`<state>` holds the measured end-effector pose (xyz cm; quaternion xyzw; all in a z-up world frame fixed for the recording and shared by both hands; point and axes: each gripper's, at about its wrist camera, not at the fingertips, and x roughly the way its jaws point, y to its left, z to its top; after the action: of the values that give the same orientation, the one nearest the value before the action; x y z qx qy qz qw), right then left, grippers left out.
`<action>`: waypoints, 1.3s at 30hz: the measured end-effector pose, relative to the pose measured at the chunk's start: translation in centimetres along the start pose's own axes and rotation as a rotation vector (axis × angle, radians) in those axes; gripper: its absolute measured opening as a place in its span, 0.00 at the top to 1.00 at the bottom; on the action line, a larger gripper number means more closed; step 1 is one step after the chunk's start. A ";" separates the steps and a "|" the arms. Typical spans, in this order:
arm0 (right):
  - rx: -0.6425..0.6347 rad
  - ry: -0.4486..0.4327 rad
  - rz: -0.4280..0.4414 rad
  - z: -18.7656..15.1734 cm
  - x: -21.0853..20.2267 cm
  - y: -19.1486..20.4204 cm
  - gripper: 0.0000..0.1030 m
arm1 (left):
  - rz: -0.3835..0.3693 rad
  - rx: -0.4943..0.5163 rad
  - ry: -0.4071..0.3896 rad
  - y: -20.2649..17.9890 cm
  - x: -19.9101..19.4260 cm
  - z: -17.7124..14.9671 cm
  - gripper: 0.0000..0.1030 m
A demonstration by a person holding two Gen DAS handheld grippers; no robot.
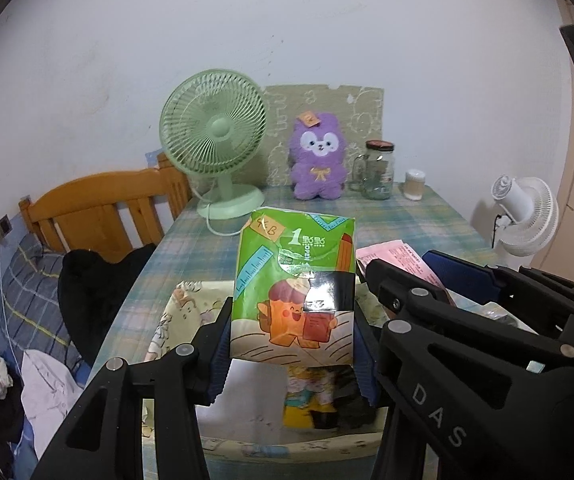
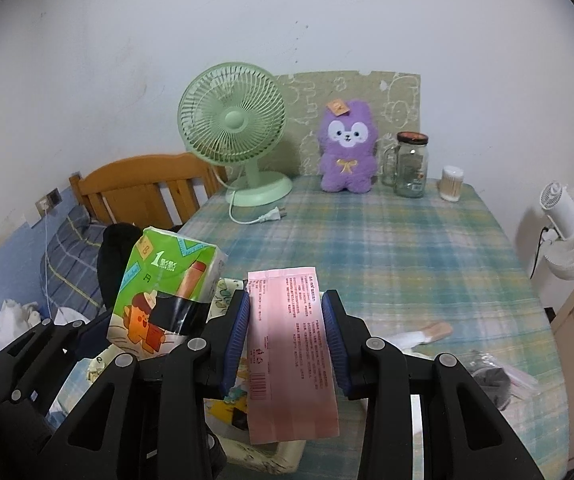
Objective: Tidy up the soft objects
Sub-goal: 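Carry tissue pack with left tool while right tool carries pink packet over fabric box, then open left tool to drop tissue pack in box while right tool releases pink packet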
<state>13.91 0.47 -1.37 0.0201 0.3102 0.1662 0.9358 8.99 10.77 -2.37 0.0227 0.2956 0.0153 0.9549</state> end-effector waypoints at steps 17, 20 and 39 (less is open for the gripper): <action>-0.053 0.064 0.061 -1.0 3.6 2.9 0.61 | 0.039 -0.054 0.109 3.7 3.5 -2.3 0.22; -0.066 0.081 0.079 -1.2 4.1 3.4 0.61 | 0.042 -0.057 0.099 4.1 3.4 -2.2 0.18; -0.140 0.135 0.133 -1.0 7.1 5.0 0.30 | 0.081 -0.071 0.167 6.1 5.1 -2.7 0.06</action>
<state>17.15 7.42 -5.58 -0.0361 0.3584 0.2500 0.8987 11.59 17.14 -7.19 -0.0004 0.3721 0.0663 0.9258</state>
